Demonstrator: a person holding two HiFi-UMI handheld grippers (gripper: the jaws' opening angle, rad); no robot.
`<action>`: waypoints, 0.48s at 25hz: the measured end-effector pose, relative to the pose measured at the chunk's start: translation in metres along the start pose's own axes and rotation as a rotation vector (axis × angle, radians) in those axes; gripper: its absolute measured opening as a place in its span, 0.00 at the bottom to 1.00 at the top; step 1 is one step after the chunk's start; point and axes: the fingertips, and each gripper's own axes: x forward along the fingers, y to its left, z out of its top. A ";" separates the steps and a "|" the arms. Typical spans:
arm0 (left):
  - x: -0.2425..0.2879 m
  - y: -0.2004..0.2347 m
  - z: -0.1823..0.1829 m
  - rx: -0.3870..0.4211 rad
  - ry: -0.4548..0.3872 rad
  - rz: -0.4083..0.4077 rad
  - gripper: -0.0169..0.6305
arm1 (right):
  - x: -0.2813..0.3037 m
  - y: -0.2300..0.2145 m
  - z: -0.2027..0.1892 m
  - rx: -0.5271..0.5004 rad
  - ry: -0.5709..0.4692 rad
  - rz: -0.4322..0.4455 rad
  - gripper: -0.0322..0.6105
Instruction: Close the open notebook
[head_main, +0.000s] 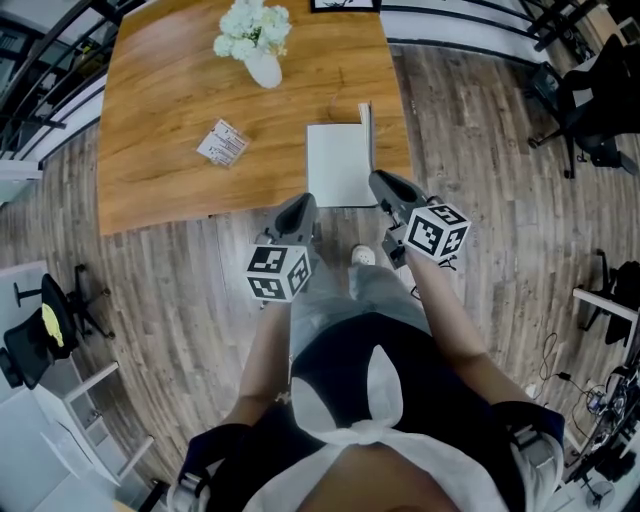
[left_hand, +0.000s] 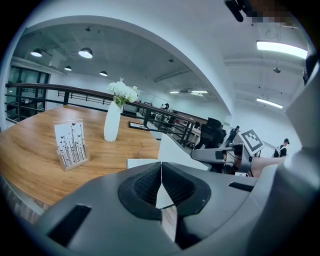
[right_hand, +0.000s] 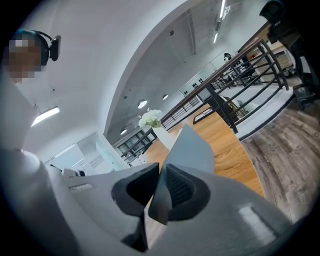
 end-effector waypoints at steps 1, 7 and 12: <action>0.000 0.000 0.001 0.003 0.000 -0.001 0.06 | 0.001 0.001 -0.001 -0.002 0.004 0.002 0.12; 0.001 0.005 0.010 0.018 0.002 -0.017 0.06 | 0.008 0.009 -0.003 -0.013 0.011 -0.009 0.11; -0.001 0.015 0.022 0.029 0.005 -0.033 0.06 | 0.014 0.012 -0.005 -0.010 0.019 -0.032 0.10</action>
